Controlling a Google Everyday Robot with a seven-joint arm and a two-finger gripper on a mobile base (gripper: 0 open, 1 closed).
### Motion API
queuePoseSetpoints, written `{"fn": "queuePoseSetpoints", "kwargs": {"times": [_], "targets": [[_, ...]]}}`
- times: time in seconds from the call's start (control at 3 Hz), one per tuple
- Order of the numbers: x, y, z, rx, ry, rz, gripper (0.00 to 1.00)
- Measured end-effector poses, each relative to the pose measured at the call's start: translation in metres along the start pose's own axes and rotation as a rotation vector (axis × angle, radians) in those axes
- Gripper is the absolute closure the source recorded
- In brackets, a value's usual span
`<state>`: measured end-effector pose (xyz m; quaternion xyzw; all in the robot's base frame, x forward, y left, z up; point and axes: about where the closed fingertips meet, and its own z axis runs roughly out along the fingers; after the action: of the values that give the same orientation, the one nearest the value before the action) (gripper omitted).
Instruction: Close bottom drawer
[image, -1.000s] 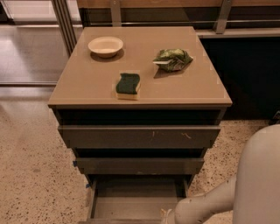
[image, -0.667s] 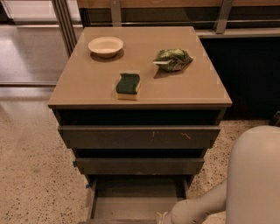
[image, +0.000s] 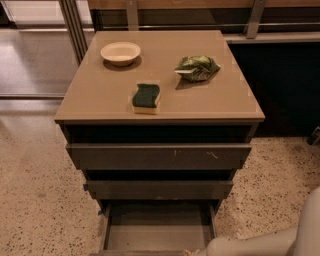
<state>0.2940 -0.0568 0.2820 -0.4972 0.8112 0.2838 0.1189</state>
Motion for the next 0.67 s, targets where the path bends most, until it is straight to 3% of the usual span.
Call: {"fn": "queuePoseSetpoints", "kwargs": {"times": [0.33,0.67], "targets": [[0.0012,-0.0008,0.0000,0.002,-0.003,0.004,0.00],[0.0012,-0.0008,0.0000,0.002,-0.003,0.004,0.19]]}}
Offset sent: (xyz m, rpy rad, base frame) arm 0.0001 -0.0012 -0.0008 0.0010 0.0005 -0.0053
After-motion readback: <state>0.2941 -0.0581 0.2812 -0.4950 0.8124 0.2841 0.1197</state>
